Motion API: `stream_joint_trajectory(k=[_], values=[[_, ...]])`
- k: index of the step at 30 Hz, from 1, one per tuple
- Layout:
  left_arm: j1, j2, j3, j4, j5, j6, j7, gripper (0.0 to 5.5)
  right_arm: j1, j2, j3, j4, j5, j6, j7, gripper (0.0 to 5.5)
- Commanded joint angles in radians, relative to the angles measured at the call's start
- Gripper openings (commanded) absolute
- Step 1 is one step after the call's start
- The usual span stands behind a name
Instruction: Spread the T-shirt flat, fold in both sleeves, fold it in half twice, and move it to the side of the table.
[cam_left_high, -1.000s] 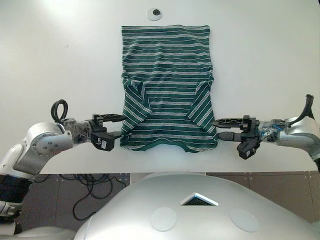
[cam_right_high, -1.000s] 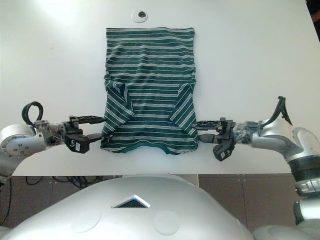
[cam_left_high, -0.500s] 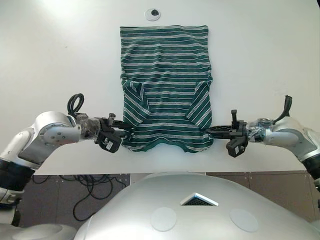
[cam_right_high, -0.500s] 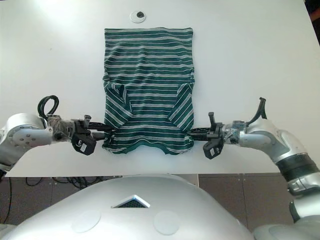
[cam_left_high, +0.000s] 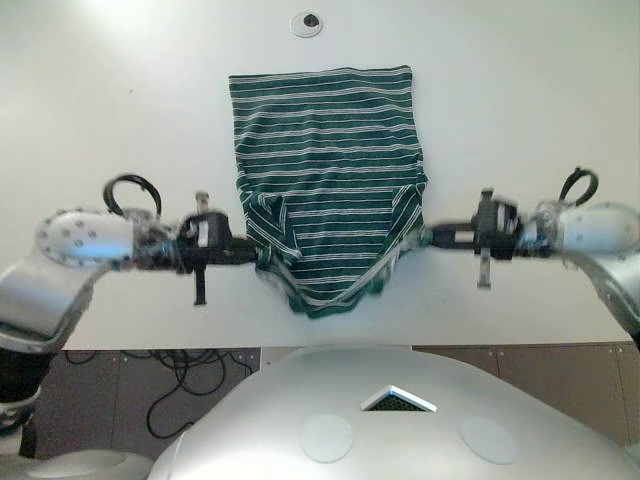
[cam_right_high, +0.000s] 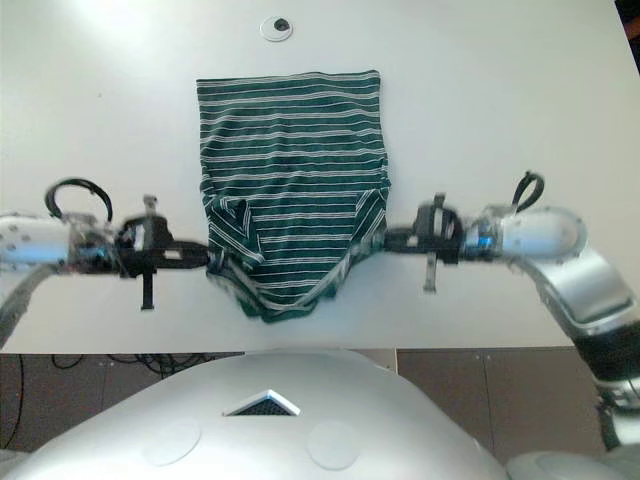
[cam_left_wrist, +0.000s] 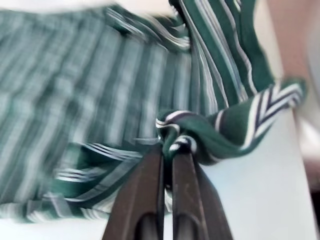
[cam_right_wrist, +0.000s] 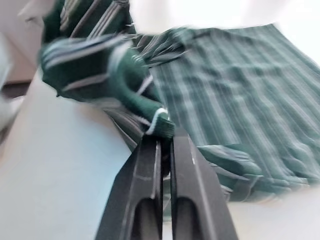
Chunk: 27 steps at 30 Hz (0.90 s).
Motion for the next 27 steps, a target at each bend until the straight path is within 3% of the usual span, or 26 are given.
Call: stream_joint_trajectory(k=[1, 6, 11, 15, 21, 27], values=[[-0.181, -0.116, 0.011, 0.169, -0.006, 0.118, 0.109, 0.01, -0.191, 0.131, -0.054, 0.165, 0.014, 0.109, -0.041, 0.0], [-0.442, -0.36, -0.018, 0.482, 0.081, 0.169, 0.316, 0.01, -0.413, 0.358, -0.031, 0.455, -0.108, 0.156, -0.138, 0.0], [-0.669, -0.54, -0.021, 0.848, 0.172, 0.116, 0.406, 0.01, -0.591, 0.519, -0.076, 0.791, -0.194, 0.13, -0.203, 0.0], [-0.742, -0.585, -0.028, 1.085, 0.284, 0.077, 0.511, 0.01, -0.716, 0.603, -0.076, 1.033, -0.29, 0.106, -0.242, 0.0], [-0.722, -0.628, 0.031, 1.105, 0.292, 0.092, 0.55, 0.01, -0.811, 0.676, -0.131, 1.236, -0.346, 0.114, -0.273, 0.0], [-0.735, -0.69, 0.144, 1.15, 0.252, 0.143, 0.64, 0.0, -0.882, 0.711, -0.324, 1.395, -0.274, 0.142, -0.44, 1.16]])
